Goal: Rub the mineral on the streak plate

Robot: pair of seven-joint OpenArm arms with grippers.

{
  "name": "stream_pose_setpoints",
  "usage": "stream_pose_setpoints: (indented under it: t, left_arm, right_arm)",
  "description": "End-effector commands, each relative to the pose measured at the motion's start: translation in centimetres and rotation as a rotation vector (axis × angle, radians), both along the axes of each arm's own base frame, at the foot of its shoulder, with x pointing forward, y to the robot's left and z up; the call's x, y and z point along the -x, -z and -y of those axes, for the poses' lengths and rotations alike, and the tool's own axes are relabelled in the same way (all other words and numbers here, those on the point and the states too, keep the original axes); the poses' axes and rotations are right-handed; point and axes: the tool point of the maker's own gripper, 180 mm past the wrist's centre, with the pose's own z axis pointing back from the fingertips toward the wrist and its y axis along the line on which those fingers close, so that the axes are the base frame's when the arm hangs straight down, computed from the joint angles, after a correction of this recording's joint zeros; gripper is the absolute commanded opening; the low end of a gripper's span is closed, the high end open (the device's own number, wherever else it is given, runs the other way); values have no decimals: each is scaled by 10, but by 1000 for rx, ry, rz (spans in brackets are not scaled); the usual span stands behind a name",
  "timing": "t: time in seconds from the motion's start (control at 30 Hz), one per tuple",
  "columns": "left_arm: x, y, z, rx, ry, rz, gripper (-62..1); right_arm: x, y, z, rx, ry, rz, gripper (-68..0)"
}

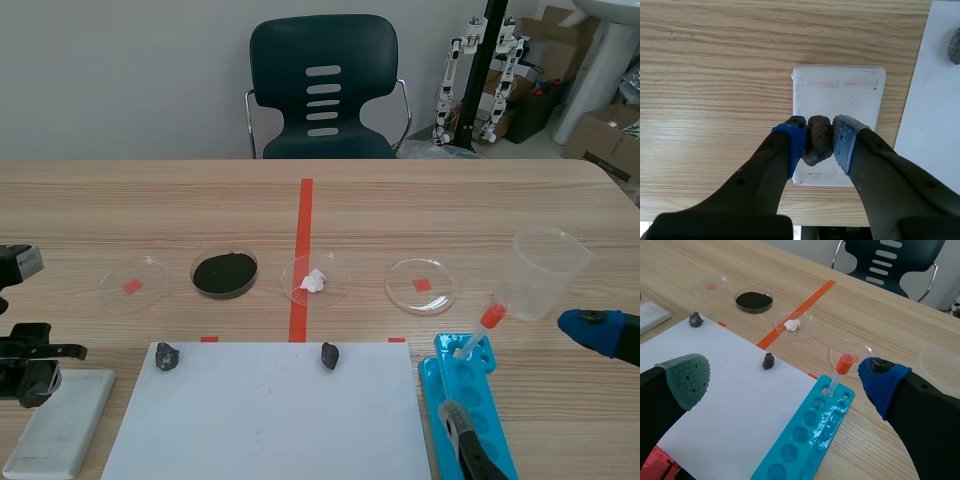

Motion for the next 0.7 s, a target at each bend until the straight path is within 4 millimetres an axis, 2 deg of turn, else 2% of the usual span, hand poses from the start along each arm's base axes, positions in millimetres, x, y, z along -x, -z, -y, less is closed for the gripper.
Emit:
stream_pose_setpoints:
  t: [0.0,0.3,0.67]
  left_arm:
    - [-7,-6,4,5,17,20,-523]
    - [-13,-5,17,14,60,18,-523]
    - [-12,6,7,4,41,-24,-523]
  right_arm:
    - [-3,-7,1,-7,0,26,-52]
    - [-3,-7,1,-7,0,26,-52]
    - [-3,-7,1,-7,0,26,-52]
